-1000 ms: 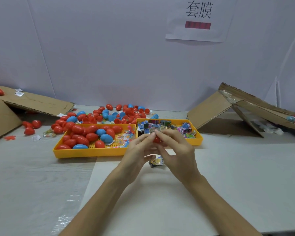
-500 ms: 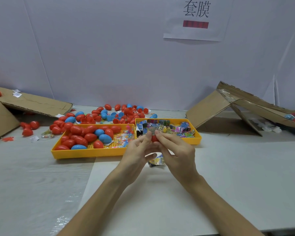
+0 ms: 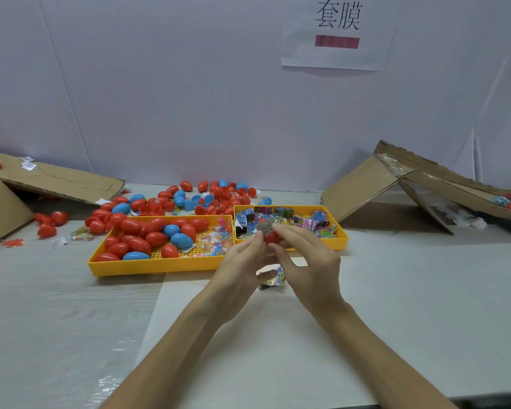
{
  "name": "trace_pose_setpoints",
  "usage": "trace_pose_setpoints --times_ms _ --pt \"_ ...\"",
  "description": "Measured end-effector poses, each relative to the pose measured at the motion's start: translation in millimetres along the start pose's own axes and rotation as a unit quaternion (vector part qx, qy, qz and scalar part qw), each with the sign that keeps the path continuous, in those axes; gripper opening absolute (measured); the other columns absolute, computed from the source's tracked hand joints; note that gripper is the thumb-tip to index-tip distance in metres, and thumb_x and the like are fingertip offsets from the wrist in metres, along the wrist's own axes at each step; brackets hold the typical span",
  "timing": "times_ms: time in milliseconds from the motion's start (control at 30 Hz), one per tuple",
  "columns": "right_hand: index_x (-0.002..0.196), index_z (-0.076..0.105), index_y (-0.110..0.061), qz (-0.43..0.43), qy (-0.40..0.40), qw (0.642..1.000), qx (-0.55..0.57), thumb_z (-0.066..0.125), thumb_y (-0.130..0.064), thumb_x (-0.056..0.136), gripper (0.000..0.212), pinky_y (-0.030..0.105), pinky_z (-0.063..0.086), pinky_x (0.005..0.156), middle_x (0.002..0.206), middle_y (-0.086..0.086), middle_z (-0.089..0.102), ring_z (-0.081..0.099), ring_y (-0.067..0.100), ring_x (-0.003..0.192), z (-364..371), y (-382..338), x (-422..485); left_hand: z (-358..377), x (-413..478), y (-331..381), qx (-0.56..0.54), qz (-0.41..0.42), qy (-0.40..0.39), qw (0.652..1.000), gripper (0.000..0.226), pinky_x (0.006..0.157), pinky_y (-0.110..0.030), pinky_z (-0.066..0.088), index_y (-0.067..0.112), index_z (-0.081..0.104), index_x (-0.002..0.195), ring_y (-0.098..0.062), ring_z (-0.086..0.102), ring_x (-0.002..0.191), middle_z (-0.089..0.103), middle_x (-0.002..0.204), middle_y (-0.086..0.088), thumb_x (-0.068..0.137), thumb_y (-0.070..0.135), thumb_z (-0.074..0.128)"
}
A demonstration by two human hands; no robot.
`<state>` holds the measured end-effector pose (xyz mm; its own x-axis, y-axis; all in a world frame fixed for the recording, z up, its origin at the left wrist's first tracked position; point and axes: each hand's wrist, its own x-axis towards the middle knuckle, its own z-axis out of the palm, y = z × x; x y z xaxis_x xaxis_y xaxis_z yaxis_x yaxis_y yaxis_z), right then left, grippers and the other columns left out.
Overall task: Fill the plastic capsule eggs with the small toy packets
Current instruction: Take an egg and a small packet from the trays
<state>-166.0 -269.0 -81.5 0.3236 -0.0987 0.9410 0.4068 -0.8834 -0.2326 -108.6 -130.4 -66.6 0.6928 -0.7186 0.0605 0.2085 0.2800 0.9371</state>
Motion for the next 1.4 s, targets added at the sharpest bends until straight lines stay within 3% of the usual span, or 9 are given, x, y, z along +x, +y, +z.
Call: trace_pose_setpoints --times_ms 100,200,333,400,567,833,933,1233,1400 --pt "0.116 0.073 -0.004 0.001 -0.008 1.0 -0.013 0.075 -0.004 0.086 0.03 0.035 0.057 0.088 0.107 0.006 0.073 0.069 0.02 0.096 1.2 -0.7 0.3 -1.8 0.7 0.2 -0.012 -0.015 -0.019 1.0 0.042 0.097 -0.043 0.044 0.028 0.077 0.111 -0.017 0.065 0.109 0.072 0.124 -0.006 0.1 0.052 0.044" --pt "0.108 0.076 -0.003 -0.008 -0.019 1.0 0.0 0.075 0.001 0.085 0.023 0.041 0.057 0.083 0.104 0.009 0.072 0.069 0.024 0.097 2.5 0.5 0.2 -2.7 2.0 -1.1 -0.014 -0.004 -0.004 1.0 0.043 0.098 -0.048 0.044 0.02 0.073 0.113 -0.02 0.068 0.106 0.074 0.115 -0.009 0.097 0.054 0.052" --pt "0.127 0.067 -0.006 0.018 -0.04 0.999 0.011 0.073 -0.01 0.087 0.041 0.033 0.053 0.096 0.117 0.005 0.069 0.063 0.019 0.112 1.3 -1.6 0.7 -3.3 2.8 -1.4 -0.04 -0.004 -0.009 0.999 0.035 0.11 -0.059 0.039 0.018 0.072 0.111 -0.024 0.066 0.108 0.074 0.113 -0.01 0.096 0.044 0.054" --pt "0.129 0.066 -0.009 0.021 -0.053 0.998 0.004 0.071 -0.015 0.089 0.042 0.035 0.052 0.098 0.122 0.002 0.068 0.061 0.016 0.116 1.3 -1.8 1.3 -4.1 0.7 0.7 -0.053 -0.008 -0.017 0.998 0.03 0.107 -0.056 0.04 0.019 0.075 0.108 -0.025 0.063 0.109 0.074 0.113 -0.01 0.098 0.041 0.056" --pt "0.13 0.065 -0.009 0.012 -0.08 0.997 0.015 0.069 -0.015 0.091 0.04 0.033 0.05 0.099 0.126 0.0 0.067 0.059 0.013 0.119 2.8 0.1 0.7 -4.5 -2.4 2.5 -0.073 0.002 -0.021 0.997 0.032 0.087 -0.042 0.044 0.013 0.064 0.116 -0.027 0.055 0.1 0.071 0.095 -0.006 0.09 0.033 0.063" --pt "0.127 0.068 -0.008 0.006 -0.079 0.996 0.032 0.07 -0.004 0.088 0.04 0.031 0.052 0.096 0.121 0.002 0.07 0.064 0.016 0.113 1.5 2.9 1.2 -1.1 -0.6 0.3 -0.03 0.006 -0.011 0.999 0.034 0.083 -0.036 0.046 0.016 0.066 0.111 -0.017 0.065 0.093 0.067 0.089 0.0 0.093 0.044 0.062" --pt "0.123 0.07 -0.004 0.002 -0.072 0.996 0.043 0.069 -0.003 0.089 0.034 0.034 0.055 0.093 0.119 0.005 0.072 0.067 0.018 0.109 0.7 4.3 0.7 -1.2 0.2 -2.6 -0.019 0.007 -0.02 1.0 0.037 0.083 -0.034 0.048 0.017 0.067 0.12 -0.016 0.065 0.098 0.066 0.097 -0.001 0.096 0.044 0.058" --pt "0.113 0.074 0.002 -0.03 -0.029 0.999 0.016 0.073 -0.002 0.086 0.027 0.032 0.056 0.086 0.109 0.008 0.075 0.071 0.021 0.098 0.5 5.2 0.1 -1.5 -1.0 -3.0 0.005 0.006 -0.027 1.0 0.033 0.082 -0.029 0.052 0.026 0.073 0.118 -0.012 0.067 0.098 0.07 0.101 0.001 0.1 0.044 0.052" --pt "0.112 0.075 -0.005 0.016 -0.011 0.999 0.029 0.082 -0.009 0.08 0.033 0.03 0.055 0.09 0.109 0.005 0.074 0.068 0.016 0.102 -0.9 0.1 2.8 1.0 1.9 -3.0 -0.046 -0.011 -0.03 0.998 0.041 0.091 -0.036 0.054 0.021 0.075 0.115 -0.017 0.068 0.106 0.073 0.119 -0.004 0.095 0.048 0.052"
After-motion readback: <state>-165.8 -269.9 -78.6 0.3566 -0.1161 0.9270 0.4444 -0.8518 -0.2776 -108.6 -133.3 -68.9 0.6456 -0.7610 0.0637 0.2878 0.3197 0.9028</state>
